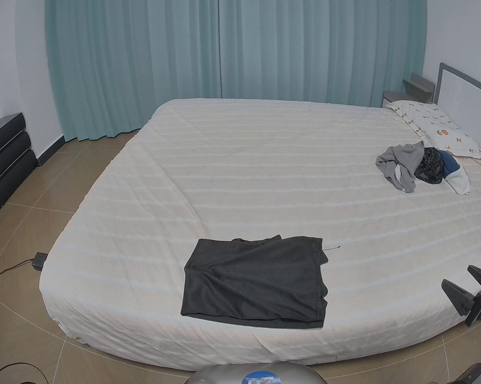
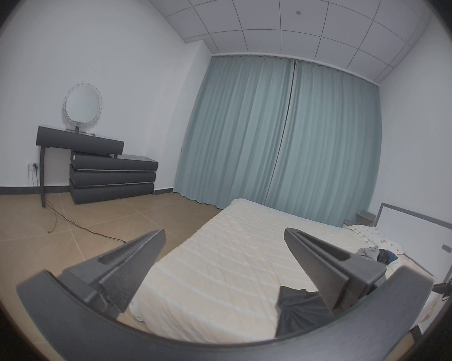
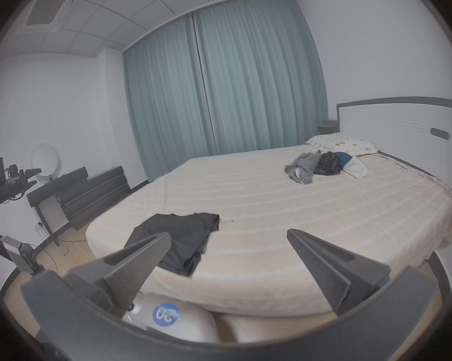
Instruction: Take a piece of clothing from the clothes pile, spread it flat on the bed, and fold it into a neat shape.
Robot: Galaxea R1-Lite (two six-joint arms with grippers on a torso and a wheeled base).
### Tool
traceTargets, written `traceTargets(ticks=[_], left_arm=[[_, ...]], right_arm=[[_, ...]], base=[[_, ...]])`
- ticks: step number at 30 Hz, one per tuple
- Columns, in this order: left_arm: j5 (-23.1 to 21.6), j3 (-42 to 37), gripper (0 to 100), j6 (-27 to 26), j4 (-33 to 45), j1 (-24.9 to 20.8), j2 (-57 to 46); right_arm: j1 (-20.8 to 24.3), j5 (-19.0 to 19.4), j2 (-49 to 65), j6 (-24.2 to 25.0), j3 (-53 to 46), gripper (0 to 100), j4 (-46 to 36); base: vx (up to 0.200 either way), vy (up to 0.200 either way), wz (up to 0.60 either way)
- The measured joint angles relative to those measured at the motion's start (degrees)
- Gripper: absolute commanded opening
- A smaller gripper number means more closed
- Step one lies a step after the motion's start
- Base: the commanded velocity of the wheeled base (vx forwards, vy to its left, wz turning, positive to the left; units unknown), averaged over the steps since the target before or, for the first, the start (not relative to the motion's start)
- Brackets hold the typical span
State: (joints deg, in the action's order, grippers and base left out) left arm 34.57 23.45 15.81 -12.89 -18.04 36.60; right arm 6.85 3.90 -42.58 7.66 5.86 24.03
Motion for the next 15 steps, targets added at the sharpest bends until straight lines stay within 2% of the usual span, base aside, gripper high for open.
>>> traceTargets(ticks=[4, 7, 15], left_arm=[[0.16, -0.11, 100, -2.49, 4.08, 2.23, -3.99], [0.23, -0.13, 100, -5.08, 7.72, 4.38, -8.05], [0.35, -1.6, 100, -13.06, 12.79, 10.39, -20.78]], right_arm=[[-2.43, 0.0, 8.39, -0.73, 3.73, 100, -14.26], [-3.99, -0.13, 15.08, -1.76, 6.25, 100, -21.43], [-8.12, -1.8, 26.4, -3.56, 9.68, 100, -27.9]], base=[[0.0, 0.0, 0.0], [0.0, 0.0, 0.0], [0.0, 0.0, 0.0]])
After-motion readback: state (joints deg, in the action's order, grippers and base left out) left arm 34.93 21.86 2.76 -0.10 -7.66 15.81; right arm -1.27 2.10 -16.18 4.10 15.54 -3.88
